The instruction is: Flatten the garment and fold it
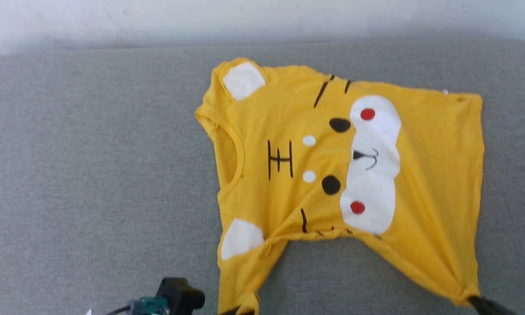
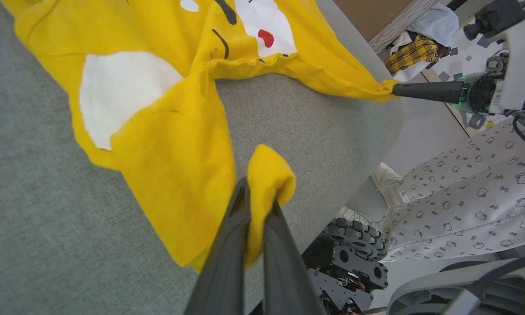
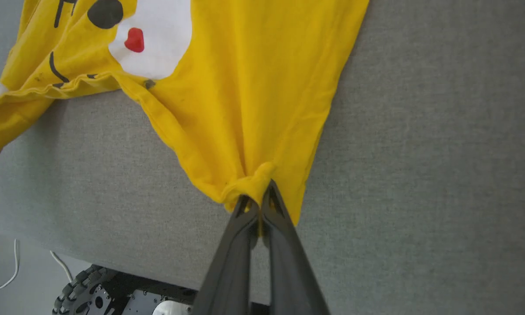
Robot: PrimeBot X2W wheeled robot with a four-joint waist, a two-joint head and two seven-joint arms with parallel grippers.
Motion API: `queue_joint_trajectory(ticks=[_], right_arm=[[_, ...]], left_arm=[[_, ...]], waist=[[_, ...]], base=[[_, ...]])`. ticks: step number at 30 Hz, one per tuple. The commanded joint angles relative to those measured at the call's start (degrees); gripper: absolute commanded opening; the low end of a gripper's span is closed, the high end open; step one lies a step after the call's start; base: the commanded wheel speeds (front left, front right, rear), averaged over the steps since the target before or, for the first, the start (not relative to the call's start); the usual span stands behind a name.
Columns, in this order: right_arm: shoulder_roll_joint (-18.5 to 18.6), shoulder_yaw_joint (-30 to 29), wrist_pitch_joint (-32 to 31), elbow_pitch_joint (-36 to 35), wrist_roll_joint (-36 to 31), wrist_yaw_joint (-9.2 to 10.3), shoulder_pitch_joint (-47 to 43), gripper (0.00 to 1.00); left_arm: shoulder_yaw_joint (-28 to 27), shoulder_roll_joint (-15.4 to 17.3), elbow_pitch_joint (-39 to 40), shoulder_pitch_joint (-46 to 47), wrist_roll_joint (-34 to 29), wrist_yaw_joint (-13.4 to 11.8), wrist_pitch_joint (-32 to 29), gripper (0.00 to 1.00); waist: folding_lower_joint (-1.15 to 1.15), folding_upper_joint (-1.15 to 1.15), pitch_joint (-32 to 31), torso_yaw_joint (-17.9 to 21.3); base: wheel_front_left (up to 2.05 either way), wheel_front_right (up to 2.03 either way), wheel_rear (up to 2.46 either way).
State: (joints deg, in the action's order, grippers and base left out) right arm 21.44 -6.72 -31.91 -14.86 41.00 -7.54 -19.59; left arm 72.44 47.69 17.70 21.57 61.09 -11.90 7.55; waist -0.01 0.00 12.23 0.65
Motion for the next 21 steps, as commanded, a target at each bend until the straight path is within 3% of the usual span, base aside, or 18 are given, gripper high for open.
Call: queue_joint_trajectory(ticks=[1, 7, 16, 21], right_arm=[[0.4, 0.5, -1.0, 0.3, 0.9, 0.05, -1.5, 0.0], [2.7, 0.6, -3.6, 0.4, 1.0, 0.05, -5.3, 0.0], [2.6, -0.4, -7.2, 1.0, 2.7, 0.05, -9.2, 0.0], [2.0, -1.5, -9.0, 0.0, 3.4, 0.05, -10.8, 0.0]], left_arm=[[0.2, 0.3, 0.3, -1.8, 1.7, 0.0, -0.6, 0.0], [0.4, 1.0, 1.3, -5.5, 6.5, 0.1, -3.5, 0.0], [0.7, 4.4, 3.7, -10.9, 13.4, -0.1, -10.4, 0.0], [0.2, 5.5, 4.7, -11.6, 13.9, -0.7, -9.9, 0.0]], waist=[[0.01, 0.0, -1.4, 0.0], [0.01, 0.0, -2.7, -0.2], [0.01, 0.0, -4.0, -0.8], [0.01, 0.0, -4.1, -1.1]], base=[[0.0, 0.0, 0.0], [0.0, 0.0, 0.0], [0.0, 0.0, 0.0], [0.0, 0.0, 0.0]])
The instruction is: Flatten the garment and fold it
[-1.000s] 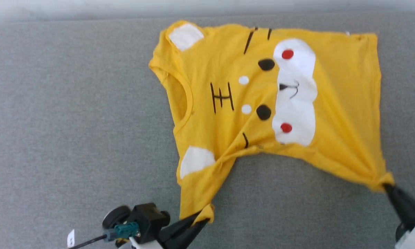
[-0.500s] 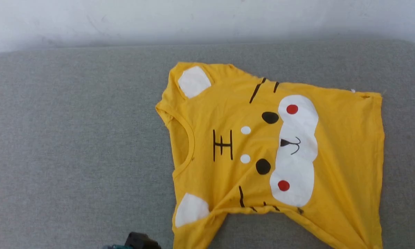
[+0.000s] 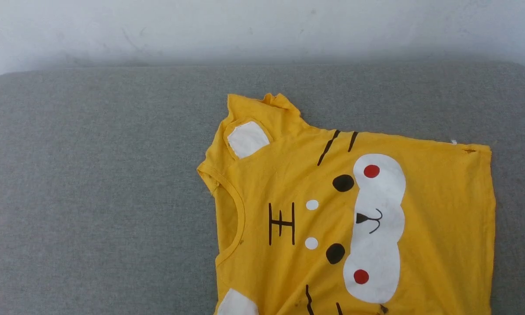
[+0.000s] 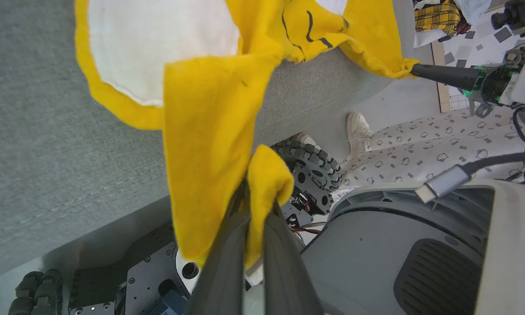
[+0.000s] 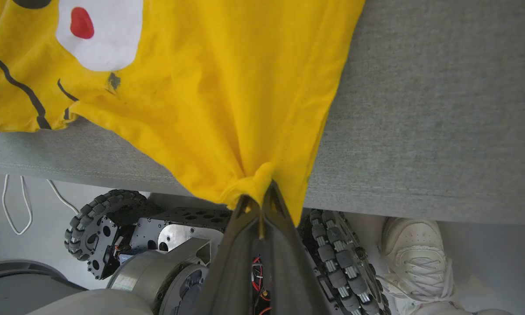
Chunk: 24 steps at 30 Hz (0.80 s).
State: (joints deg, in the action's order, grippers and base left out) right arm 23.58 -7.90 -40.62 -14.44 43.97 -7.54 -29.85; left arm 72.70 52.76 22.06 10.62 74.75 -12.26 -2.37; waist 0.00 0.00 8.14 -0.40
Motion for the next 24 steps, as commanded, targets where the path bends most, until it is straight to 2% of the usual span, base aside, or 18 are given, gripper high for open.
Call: queue_joint_trajectory(ticks=[1, 6, 9, 16, 24], right_arm=[[-0.4, -0.6, -0.7, -0.5, 0.6, 0.05, -0.9, 0.0], [-1.0, -1.8, -3.9, -1.5, 1.3, 0.05, -2.7, 0.0], [-1.6, -2.7, -3.9, -2.5, 1.0, 0.05, -2.8, 0.0], [-1.8, -3.9, 0.7, -4.2, -1.3, 0.05, 0.1, 0.0], [0.8, -4.5, 7.7, -4.3, -3.9, 0.05, 5.2, 0.0]], left_arm=[[0.0, 0.5, 0.6, -0.9, 0.9, 0.0, -0.3, 0.0], [-0.1, 1.8, 1.7, -2.2, 3.0, 0.7, -1.0, 0.0], [-1.1, 2.2, 2.1, -2.1, 2.2, 1.0, 1.1, 0.0], [-4.1, 2.1, 2.1, 0.2, -1.7, 2.0, 6.4, 0.0], [-6.6, 3.0, 2.3, 5.2, -8.3, 0.2, 8.0, 0.0]], waist=[[0.0, 0.0, -0.2, 0.0], [0.0, 0.0, -0.6, -0.1], [0.0, 0.0, -0.8, -0.1], [0.0, 0.0, -1.5, 0.3], [0.0, 0.0, 0.3, 1.1]], base=[[0.0, 0.0, 0.0], [0.0, 0.0, 0.0], [0.0, 0.0, 0.0], [0.0, 0.0, 0.0], [0.0, 0.0, 0.0]])
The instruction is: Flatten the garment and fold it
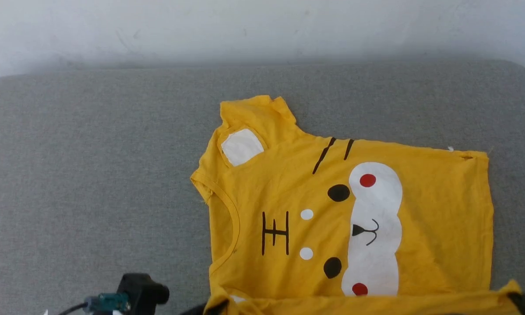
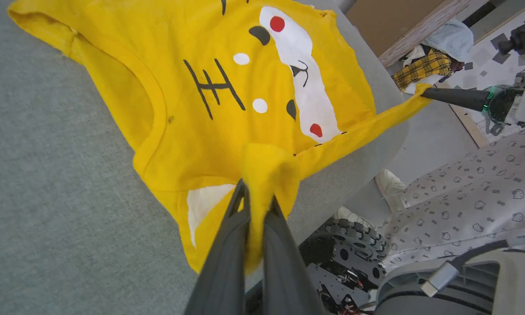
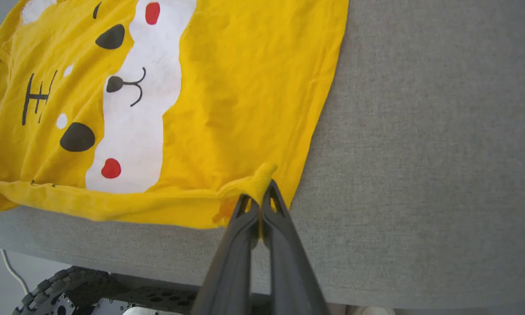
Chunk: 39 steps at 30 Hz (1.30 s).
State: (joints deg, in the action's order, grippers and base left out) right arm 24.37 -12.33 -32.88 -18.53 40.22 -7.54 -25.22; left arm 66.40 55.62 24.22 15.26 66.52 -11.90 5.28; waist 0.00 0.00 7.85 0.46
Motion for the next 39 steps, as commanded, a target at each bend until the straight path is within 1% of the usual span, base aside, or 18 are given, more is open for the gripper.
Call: queue_joint_trajectory(ticks=[1, 6, 12, 14, 19, 25, 29, 35, 36, 37, 38, 39], right_arm=[[0.4, 0.0, 1.0, -0.1, -0.5, 0.05, 1.5, 0.0], [2.4, 0.4, 6.7, 1.0, -2.4, 0.05, 7.1, 0.0], [4.9, 1.8, 11.6, 3.6, -3.9, 0.05, 14.0, 0.0], [5.7, 2.5, 12.3, 4.8, -4.1, 0.05, 15.8, 0.0], [7.4, 4.8, 13.4, 8.3, -4.0, 0.05, 19.7, 0.0], [8.8, 8.3, 14.4, 12.5, -3.3, 0.05, 23.6, 0.0], [9.4, 10.0, 15.0, 14.9, -2.7, 0.05, 25.1, 0.0], [10.1, 11.5, 15.6, 17.3, -1.8, 0.05, 26.3, 0.0], [10.1, 11.7, 15.7, 17.5, -1.6, 0.05, 26.5, 0.0], [10.2, 12.1, 15.7, 17.7, -1.4, 0.05, 26.7, 0.16], [10.3, 12.4, 15.7, 17.8, -1.2, 0.05, 26.8, 0.57], [10.4, 12.7, 15.9, 17.9, -0.9, 0.05, 27.0, 1.0]], left_arm=[[-0.6, 0.3, 0.2, 1.5, -1.1, -0.4, 0.4, 0.0], [-2.2, 0.6, 0.7, 6.2, -5.6, -0.8, 0.0, 0.0], [-3.8, -0.9, -0.1, 12.2, -8.8, 0.6, -1.5, 0.0], [-4.4, -1.4, -0.8, 14.0, -9.3, 1.1, -2.0, 0.0], [-5.2, -3.2, -3.7, 17.4, -9.7, 3.4, -2.5, 0.0], [-6.1, -5.9, -8.2, 19.2, -9.5, 5.4, -0.6, 0.0], [-6.3, -7.4, -11.6, 18.7, -8.9, 6.0, 1.1, 0.0], [-6.4, -8.7, -16.4, 18.3, -8.0, 6.3, 2.0, 0.0], [-6.4, -9.1, -17.0, 18.3, -7.6, 6.4, 2.0, 0.07], [-6.5, -9.5, -17.5, 18.3, -7.2, 6.4, 2.1, 0.28], [-6.6, -9.8, -18.0, 18.4, -7.0, 6.6, 2.1, 0.43], [-6.6, -10.1, -18.5, 18.4, -6.8, 6.8, 2.1, 0.64]], waist=[[0.0, 0.0, 1.1, 0.3], [0.0, 0.0, 4.9, 0.8], [0.0, 0.0, 10.4, 1.1], [0.0, 0.0, 12.4, 1.3], [0.0, 0.0, 16.5, 1.3], [0.0, 0.0, 19.2, 1.2], [0.0, 0.0, 19.9, 1.0], [0.0, 0.0, 20.2, 0.6], [0.0, 0.0, 20.1, 0.6], [0.0, 0.0, 20.1, 0.5], [0.0, 0.0, 20.0, 0.4], [0.0, 0.0, 19.8, 0.4]], base=[[0.0, 0.0, 0.0], [0.0, 0.0, 0.0], [0.0, 0.0, 0.0], [0.0, 0.0, 0.0], [0.0, 0.0, 0.0], [0.0, 0.0, 0.0], [0.0, 0.0, 0.0], [0.0, 0.0, 0.0], [0.0, 0.0, 0.0], [0.0, 0.0, 0.0], [0.0, 0.0, 0.0], [0.0, 0.0, 0.0]])
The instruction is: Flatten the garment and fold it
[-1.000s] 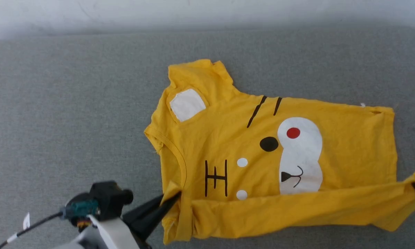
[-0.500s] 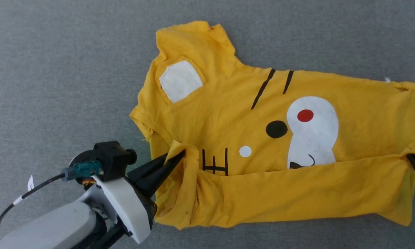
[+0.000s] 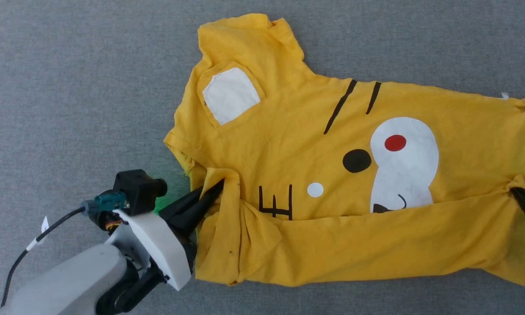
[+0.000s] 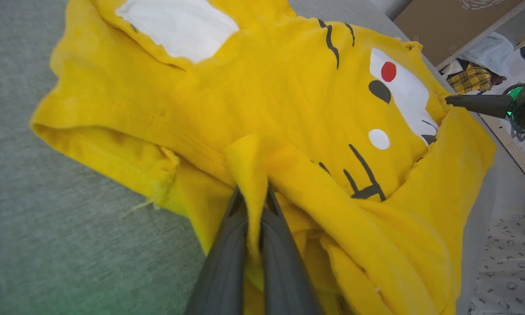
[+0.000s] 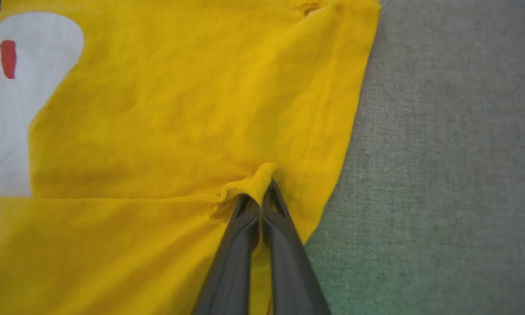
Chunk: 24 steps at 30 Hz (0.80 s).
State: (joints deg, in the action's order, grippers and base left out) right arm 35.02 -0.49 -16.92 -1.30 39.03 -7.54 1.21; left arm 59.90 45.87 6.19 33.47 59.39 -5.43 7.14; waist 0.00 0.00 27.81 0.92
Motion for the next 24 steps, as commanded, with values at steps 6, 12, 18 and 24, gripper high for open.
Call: queue_joint_trajectory(ticks=[6, 12, 18, 24], right_arm=[[-0.3, 1.7, 0.7, 1.2, 1.2, 0.05, 0.7, 1.0], [-1.9, -0.8, 2.9, -0.9, 0.6, 0.05, -1.7, 1.0], [-8.1, -10.0, 7.0, -5.0, -7.6, 0.05, -6.7, 1.0], [-18.9, -17.1, 10.5, -12.0, -19.9, 0.05, -11.3, 1.0]], left_arm=[[-0.8, -1.9, -2.4, -0.8, 2.1, 1.0, 2.2, 1.0], [-3.6, -1.4, -0.1, -5.7, 3.6, -1.3, 6.4, 1.0], [-13.3, -3.0, 6.3, -13.9, -2.7, -10.0, 7.8, 1.0], [-24.4, -11.2, 13.3, -26.6, -17.1, -15.4, 7.8, 1.0]], waist=[[0.0, 0.0, -3.0, -0.3], [0.0, 0.0, -8.7, -0.5], [0.0, 0.0, -14.3, -1.8], [0.0, 0.0, -17.3, -2.5]], base=[[0.0, 0.0, 0.0], [0.0, 0.0, 0.0], [0.0, 0.0, 0.0], [0.0, 0.0, 0.0]])
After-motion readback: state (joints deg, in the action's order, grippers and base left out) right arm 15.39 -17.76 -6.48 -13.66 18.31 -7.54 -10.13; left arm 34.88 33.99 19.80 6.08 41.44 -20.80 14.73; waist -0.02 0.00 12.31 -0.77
